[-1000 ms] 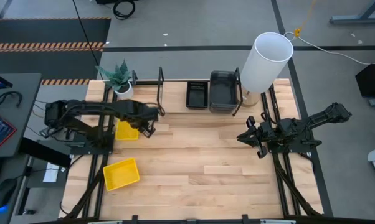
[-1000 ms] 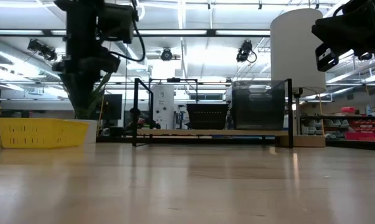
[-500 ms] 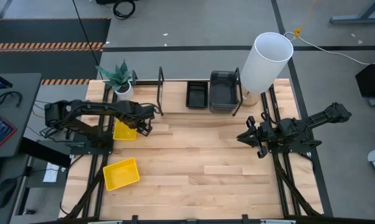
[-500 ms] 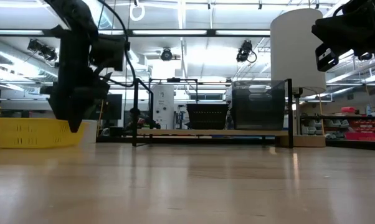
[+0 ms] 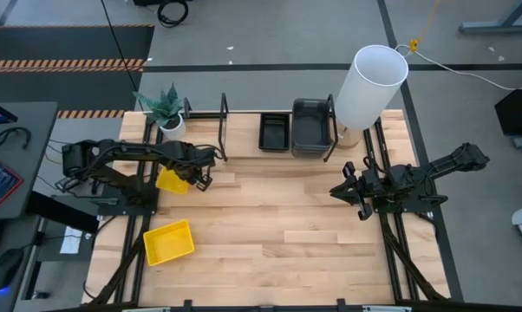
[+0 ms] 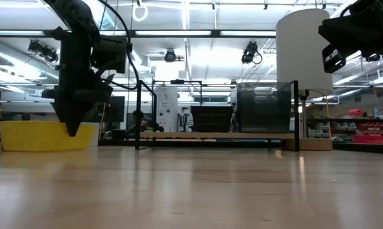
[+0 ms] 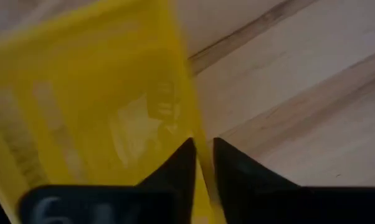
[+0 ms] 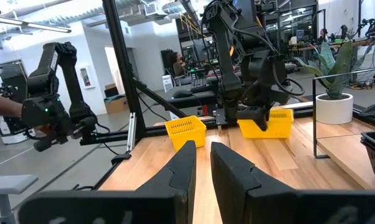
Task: Stack baskets on shelf by color
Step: Stack the top yellow bin on top of the bottom yellow stacked bins
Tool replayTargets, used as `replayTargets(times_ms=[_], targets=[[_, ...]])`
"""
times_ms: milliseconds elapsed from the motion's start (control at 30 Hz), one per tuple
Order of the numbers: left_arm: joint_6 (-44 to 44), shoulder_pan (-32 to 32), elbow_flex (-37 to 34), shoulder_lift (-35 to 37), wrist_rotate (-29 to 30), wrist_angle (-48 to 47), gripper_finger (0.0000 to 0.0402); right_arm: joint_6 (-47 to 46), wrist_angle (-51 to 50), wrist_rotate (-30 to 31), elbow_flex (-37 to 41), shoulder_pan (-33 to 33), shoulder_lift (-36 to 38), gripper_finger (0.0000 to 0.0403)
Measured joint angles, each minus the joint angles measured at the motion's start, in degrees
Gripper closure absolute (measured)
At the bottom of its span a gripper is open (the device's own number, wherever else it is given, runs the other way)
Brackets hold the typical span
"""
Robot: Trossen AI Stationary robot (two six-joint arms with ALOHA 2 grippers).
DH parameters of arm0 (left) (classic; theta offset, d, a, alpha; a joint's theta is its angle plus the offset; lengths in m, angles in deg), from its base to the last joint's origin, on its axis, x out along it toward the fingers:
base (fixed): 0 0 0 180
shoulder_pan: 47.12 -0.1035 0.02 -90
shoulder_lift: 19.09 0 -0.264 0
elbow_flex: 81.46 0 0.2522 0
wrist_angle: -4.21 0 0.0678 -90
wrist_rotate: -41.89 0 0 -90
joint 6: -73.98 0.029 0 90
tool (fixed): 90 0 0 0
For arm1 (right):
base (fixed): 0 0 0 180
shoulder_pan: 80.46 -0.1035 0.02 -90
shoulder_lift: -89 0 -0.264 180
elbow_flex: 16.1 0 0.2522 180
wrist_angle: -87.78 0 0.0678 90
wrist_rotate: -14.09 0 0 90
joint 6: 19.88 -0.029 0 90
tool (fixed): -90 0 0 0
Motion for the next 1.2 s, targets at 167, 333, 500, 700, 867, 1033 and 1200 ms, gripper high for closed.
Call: replayTargets(times_ms=[167, 333, 500, 700, 867, 1033, 1200], targets=[[1.30, 0.00, 0.00, 0.00, -0.60, 0.15, 0.0389, 0.00, 0.02, 0.00, 0.00, -0.02, 0.00, 0.0347], [2.50, 0.91, 0.42, 0.00, -2.16, -0.54, 0.0392, 0.00, 0.00, 0.00, 0.00, 0.00, -0.01, 0.0347], [5.55, 4.15, 5.41, 1.04, -2.84, -5.80, 0.0392, 0.00, 0.02, 0.00, 0.00, 0.00, -0.02, 0.0347], [7.31, 11.53, 15.74, 3.81, -11.42, -12.51, 0.0392, 0.00, 0.01, 0.00, 0.00, -0.01, -0.01, 0.0347], [5.51, 21.63, 23.77, 5.04, -20.53, -16.15, 0.0392, 0.00, 0.02, 0.00, 0.00, 0.00, -0.02, 0.0347], [-1.65, 33.66, 27.69, 5.09, -22.33, -19.15, 0.0392, 0.00, 0.00, 0.00, 0.00, -0.02, -0.01, 0.0347], [-12.30, 45.94, 27.28, 4.93, -20.23, -19.46, 0.0392, 0.00, 0.02, 0.00, 0.00, 0.00, 0.00, 0.0347]])
